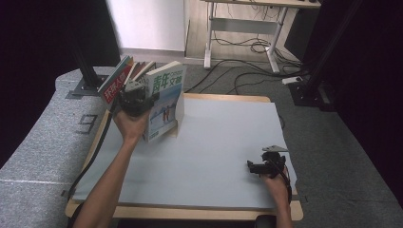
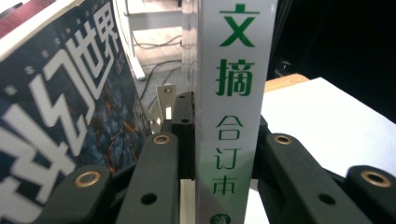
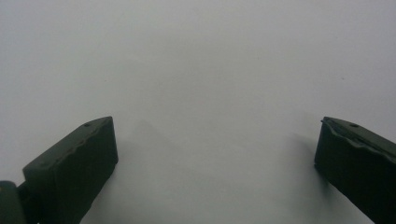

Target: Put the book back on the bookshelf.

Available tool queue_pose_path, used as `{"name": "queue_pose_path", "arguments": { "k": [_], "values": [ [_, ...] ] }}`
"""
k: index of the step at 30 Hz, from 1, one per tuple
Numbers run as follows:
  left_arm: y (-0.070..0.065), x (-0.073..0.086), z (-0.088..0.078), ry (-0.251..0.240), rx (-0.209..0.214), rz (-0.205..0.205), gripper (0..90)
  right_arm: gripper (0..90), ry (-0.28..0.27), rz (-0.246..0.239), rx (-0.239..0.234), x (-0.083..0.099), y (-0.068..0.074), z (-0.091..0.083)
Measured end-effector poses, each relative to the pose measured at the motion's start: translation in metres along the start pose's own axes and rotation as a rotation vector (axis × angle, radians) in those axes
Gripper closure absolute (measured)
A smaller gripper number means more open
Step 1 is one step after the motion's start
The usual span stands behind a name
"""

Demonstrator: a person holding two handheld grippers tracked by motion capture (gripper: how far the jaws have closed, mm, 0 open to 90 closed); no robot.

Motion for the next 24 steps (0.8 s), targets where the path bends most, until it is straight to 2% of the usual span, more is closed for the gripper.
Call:
{"name": "queue_pose_path", "arguments": {
  "k": [5,10,24],
  "values": [
    [-0.003,0.009,0.005,0.002,0.024,0.013,74.3,0.0,-0.001,0.001,0.0,0.0,0.0,0.0],
    [0.0,0.012,0.002,0.01,0.041,0.021,74.0,0.0,0.001,0.0,0.0,0.0,0.0,0.0],
    [-0.001,0.021,-0.012,0.124,0.126,0.063,73.1,0.0,0.001,0.0,0.0,0.0,0.0,0.0]
  ]
}}
Point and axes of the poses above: each handheld gripper's, and its own axes: z roughly forward along the jaws, x roughly out of its underside, y roughly to its left, the point moved 2 cm from there along z, roughly forward along the jaws, and after that the axes turned 4 degrees about x, right-handed, at the moved point
